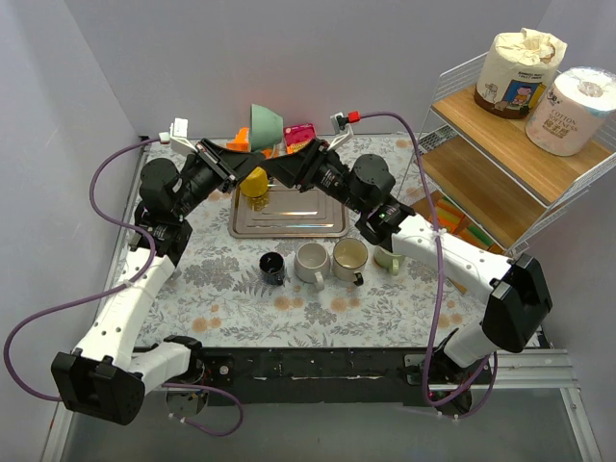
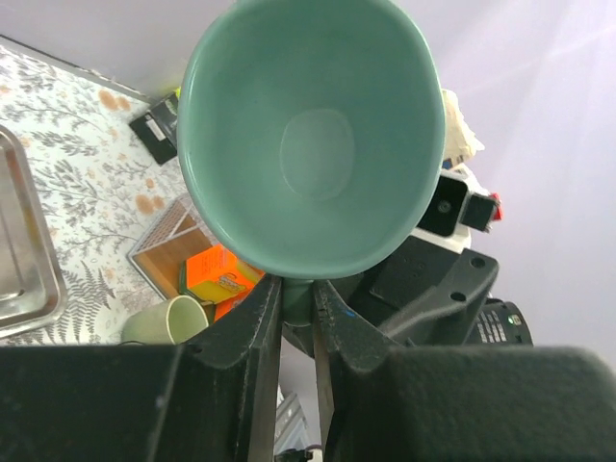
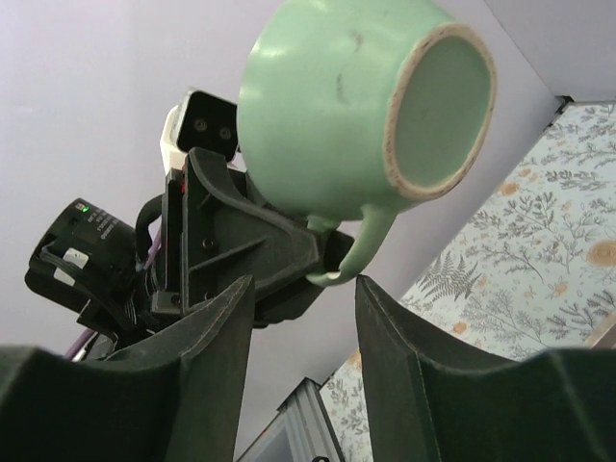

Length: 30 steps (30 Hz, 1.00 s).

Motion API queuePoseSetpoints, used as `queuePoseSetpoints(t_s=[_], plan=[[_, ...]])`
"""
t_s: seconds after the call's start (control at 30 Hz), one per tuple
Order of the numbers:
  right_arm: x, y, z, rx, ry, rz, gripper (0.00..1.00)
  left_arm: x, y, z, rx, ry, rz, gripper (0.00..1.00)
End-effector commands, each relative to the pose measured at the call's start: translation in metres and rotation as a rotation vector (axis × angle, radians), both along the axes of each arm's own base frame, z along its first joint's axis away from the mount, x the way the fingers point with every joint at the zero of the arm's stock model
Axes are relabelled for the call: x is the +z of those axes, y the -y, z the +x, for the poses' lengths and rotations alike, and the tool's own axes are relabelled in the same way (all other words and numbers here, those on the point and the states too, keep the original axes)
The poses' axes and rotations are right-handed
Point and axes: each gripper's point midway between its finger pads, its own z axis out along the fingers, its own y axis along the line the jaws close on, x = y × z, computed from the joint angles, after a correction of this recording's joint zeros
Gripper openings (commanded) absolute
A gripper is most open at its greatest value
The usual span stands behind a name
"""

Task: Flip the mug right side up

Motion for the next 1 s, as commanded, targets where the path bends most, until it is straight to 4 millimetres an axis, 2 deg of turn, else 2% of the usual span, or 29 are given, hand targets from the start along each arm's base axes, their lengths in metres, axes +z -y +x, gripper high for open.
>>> queuePoseSetpoints(t_s=[0.0,0.13,0.17,0.3,0.43,0.53,0.57,0.63,0.7,0.77,0.8,0.9,0.97], plan=[[0.023,0.016,-0.013,0.009,0.042,0.023,0.53,0.023,-0.009,0.005,0.070,0.056,0.033,0.00],[0.006,0.019,-0.012,0.003,0.014,-0.006,0.53,0.020,-0.013,0.013,0.105,0.043,0.106,0.00],[-0.001,0.018,-0.012,0.008,0.001,-0.020,0.53,0.012,-0.014,0.015,0.114,0.015,0.128,0.00],[-0.017,0.019,-0.011,0.015,-0.033,-0.058,0.53,0.003,-0.022,0.019,0.160,-0.005,0.198,0.00],[-0.030,0.023,-0.010,0.007,-0.052,-0.093,0.53,-0.008,-0.040,0.023,0.247,-0.025,0.313,0.00],[-0.041,0.029,-0.008,-0.009,-0.063,-0.127,0.53,-0.027,-0.064,0.027,0.365,-0.094,0.417,0.00],[-0.044,0.031,-0.006,-0.016,-0.068,-0.136,0.53,-0.045,-0.083,0.028,0.445,-0.151,0.491,0.00],[-0.050,0.033,-0.005,-0.022,-0.076,-0.156,0.52,-0.064,-0.100,0.025,0.513,-0.200,0.571,0.00],[-0.056,0.037,-0.003,-0.031,-0.089,-0.168,0.52,-0.092,-0.120,0.017,0.578,-0.272,0.661,0.00],[-0.061,0.039,-0.002,-0.034,-0.098,-0.179,0.52,-0.105,-0.129,0.007,0.599,-0.290,0.695,0.00],[-0.063,0.040,-0.002,-0.037,-0.102,-0.185,0.52,-0.125,-0.135,0.003,0.610,-0.324,0.727,0.00],[-0.072,0.040,-0.001,-0.028,-0.122,-0.201,0.52,-0.140,-0.139,-0.007,0.620,-0.353,0.732,0.00],[-0.075,0.040,0.000,-0.024,-0.131,-0.204,0.52,-0.163,-0.141,-0.014,0.614,-0.407,0.749,0.00]])
